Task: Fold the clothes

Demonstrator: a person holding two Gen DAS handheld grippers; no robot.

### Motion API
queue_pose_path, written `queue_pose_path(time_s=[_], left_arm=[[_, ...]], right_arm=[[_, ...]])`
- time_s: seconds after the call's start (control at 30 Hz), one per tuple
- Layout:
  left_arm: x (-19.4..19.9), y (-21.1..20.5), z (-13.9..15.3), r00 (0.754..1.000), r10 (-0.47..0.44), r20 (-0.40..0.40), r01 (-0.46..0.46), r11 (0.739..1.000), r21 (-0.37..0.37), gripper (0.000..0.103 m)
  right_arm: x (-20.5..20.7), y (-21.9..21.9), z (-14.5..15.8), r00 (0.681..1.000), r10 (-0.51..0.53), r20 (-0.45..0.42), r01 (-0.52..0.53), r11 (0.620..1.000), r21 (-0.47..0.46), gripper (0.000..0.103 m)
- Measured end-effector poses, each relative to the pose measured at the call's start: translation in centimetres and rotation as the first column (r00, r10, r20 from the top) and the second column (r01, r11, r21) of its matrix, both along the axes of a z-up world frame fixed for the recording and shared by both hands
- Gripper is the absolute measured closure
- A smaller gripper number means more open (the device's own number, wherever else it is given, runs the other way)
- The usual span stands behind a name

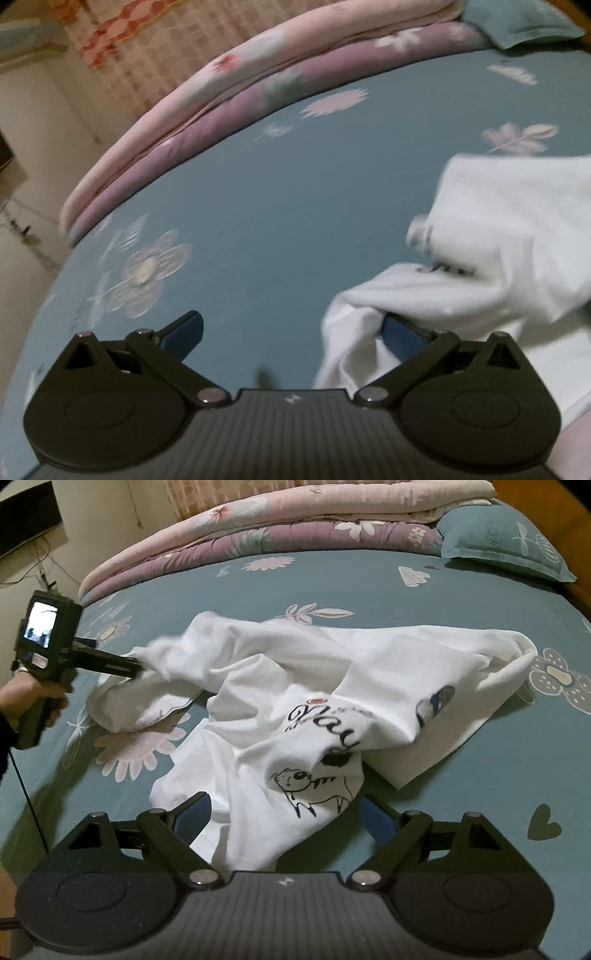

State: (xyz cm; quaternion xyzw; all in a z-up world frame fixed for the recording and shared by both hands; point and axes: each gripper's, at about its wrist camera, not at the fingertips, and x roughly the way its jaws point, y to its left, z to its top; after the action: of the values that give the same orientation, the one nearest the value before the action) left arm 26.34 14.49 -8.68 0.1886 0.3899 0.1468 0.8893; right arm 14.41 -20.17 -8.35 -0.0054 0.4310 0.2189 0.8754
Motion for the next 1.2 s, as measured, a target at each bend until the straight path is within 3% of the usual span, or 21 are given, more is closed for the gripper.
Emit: queue_pose_path(time_s=[0.2,0.27,0.37,0.47,0.63,0.77,1.1,1.2], left_arm=[[-1.8,4.4,0.5,0.994,0.112,-0.02,-0.11,0.992,0.066,0.002],[-2.4,5.1,1.3,0.994,0.109,-0.019,-0.109,0.994,0.011,0.003],[-3.2,4.6,2.6,1.0,0.026,-0.015,-0.027,0.994,-0.109,0.003],[-3.6,2.6,3.0,0.996,-0.09,-0.019,0.084,0.976,-0.203,0.002],[-4.4,-3.5,2.4,0.948,-0.318,-0.032,0.295,0.908,-0.298,0.002],[-4.3,-7.6,1.2,0.914,-0.405,-0.034,0.375,0.872,-0.316,0.002],[-2.9,-11.4,-2.7,0.901,-0.428,-0.069,0.375,0.85,-0.37,0.004],[-3.2,-10.6,-3.3,0.91,-0.408,-0.077,0.347,0.848,-0.4,0.006]], right_arm=[[-0.3,0.2,0.2,1.0,-0.007,0.004,0.007,1.0,-0.006,0.012],[-0.3,0.3,0.3,1.0,-0.006,0.004,0.006,1.0,-0.003,0.011],[-0.4,0.6,0.3,1.0,-0.001,0.003,0.001,1.0,-0.003,0.011],[-0.3,1.1,0.4,1.0,0.003,0.001,-0.003,1.0,-0.003,0.011],[-0.8,1.7,0.5,1.0,0.024,0.0,-0.024,1.0,-0.007,0.011],[-1.0,1.6,0.4,1.0,0.021,-0.006,-0.021,1.0,-0.007,0.011],[-1.4,0.5,0.2,1.0,-0.003,-0.011,0.003,1.0,-0.007,0.011],[-1.4,-0.2,-0.1,1.0,-0.018,-0.022,0.018,1.0,-0.008,0.011]])
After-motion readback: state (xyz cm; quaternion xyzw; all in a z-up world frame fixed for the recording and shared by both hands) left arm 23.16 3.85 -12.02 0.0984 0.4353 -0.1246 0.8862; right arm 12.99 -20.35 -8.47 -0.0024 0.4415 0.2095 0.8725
